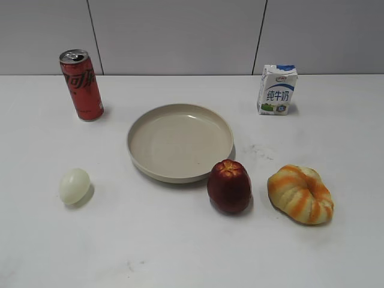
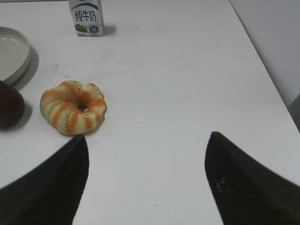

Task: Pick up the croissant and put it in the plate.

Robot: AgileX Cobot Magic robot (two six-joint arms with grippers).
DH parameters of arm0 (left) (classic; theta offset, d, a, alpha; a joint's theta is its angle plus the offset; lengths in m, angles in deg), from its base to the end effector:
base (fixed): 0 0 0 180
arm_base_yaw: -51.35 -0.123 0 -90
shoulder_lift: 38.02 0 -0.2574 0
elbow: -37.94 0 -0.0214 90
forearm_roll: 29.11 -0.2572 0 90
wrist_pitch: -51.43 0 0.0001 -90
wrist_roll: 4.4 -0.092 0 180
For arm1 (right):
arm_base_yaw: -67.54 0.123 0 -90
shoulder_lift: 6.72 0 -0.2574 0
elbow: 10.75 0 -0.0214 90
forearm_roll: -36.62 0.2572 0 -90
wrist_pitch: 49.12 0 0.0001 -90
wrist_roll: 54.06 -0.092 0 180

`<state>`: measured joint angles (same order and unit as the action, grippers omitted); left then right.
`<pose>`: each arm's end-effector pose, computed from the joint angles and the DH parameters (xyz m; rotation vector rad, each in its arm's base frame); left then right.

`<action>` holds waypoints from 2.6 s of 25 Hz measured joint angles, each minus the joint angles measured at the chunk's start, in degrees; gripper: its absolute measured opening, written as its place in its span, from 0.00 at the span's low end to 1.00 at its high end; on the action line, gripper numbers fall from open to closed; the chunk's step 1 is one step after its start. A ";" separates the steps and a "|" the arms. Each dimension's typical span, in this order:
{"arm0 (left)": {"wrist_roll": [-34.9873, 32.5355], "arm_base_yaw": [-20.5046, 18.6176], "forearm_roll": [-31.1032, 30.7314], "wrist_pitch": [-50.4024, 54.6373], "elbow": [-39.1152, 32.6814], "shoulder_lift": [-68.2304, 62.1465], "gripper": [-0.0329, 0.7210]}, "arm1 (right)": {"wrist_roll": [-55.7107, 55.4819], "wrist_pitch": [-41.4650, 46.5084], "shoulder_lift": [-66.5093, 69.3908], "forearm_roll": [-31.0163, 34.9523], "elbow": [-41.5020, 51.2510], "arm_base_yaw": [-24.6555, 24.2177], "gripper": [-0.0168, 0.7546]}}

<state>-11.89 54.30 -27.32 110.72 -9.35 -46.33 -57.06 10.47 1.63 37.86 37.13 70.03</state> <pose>0.0287 -0.0040 0.2844 0.1836 1.9964 0.0136 0.0299 0.0030 0.2810 0.0082 2.0223 0.0865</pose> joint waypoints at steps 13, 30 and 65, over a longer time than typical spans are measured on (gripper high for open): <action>0.00 0.00 0.00 0.00 0.00 0.00 0.35 | 0.00 0.00 0.00 0.00 0.00 0.00 0.78; 0.00 0.00 0.00 0.00 0.00 0.00 0.35 | -0.66 -27.37 27.06 4.99 -1.32 0.00 0.78; 0.00 0.00 0.00 0.00 0.00 0.00 0.35 | -4.16 -26.25 107.01 6.81 -27.14 19.13 0.66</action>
<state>-11.89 54.30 -27.32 110.72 -9.35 -46.33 -61.22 -15.78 108.64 44.68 9.98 89.16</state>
